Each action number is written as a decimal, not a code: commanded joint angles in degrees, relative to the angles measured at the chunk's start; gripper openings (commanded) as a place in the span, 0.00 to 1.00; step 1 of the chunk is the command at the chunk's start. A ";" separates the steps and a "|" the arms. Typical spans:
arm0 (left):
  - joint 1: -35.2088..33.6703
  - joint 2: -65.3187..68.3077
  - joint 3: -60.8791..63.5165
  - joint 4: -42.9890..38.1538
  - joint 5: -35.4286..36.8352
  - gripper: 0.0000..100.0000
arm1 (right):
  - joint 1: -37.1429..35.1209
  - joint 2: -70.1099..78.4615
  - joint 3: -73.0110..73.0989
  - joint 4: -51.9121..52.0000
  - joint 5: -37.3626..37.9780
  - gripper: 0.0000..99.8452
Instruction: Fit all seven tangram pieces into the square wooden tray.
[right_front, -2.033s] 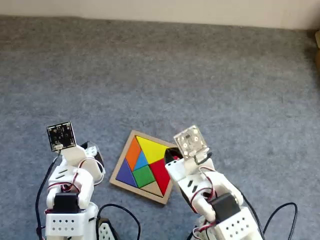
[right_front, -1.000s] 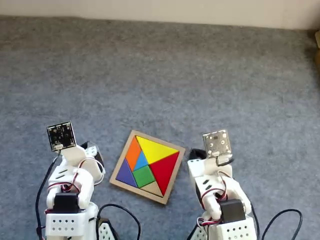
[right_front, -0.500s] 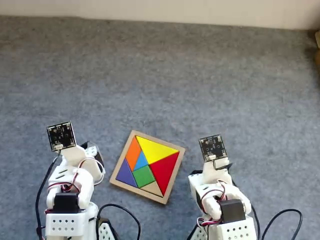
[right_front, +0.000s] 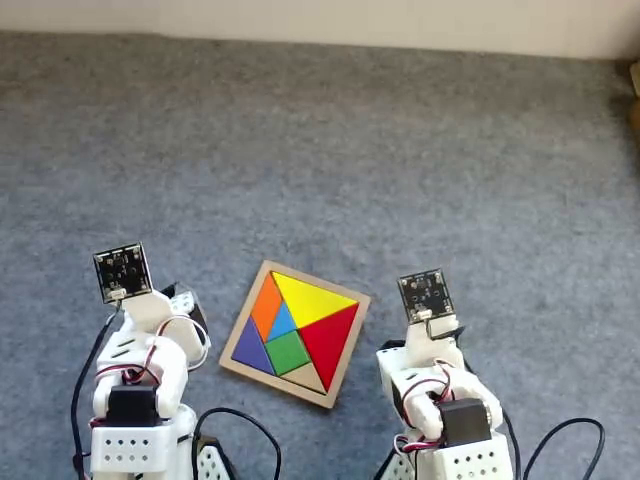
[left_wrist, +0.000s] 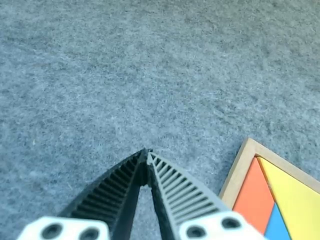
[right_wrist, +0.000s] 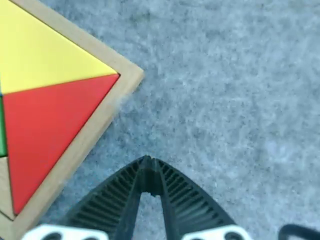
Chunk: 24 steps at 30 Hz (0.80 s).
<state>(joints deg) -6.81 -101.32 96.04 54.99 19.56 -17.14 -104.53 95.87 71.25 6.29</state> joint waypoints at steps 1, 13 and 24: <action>-0.31 -2.95 1.19 0.62 -0.44 0.01 | 0.57 -0.57 7.87 0.40 0.53 0.01; -0.75 -2.95 1.19 14.15 -0.53 0.01 | 0.57 -0.57 7.87 0.40 0.53 0.01; -0.75 -2.95 1.19 21.01 -0.26 0.01 | 0.57 -0.57 7.87 0.40 0.53 0.01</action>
<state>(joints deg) -6.81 -101.41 96.04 73.71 19.56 -17.14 -104.53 95.87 71.25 6.29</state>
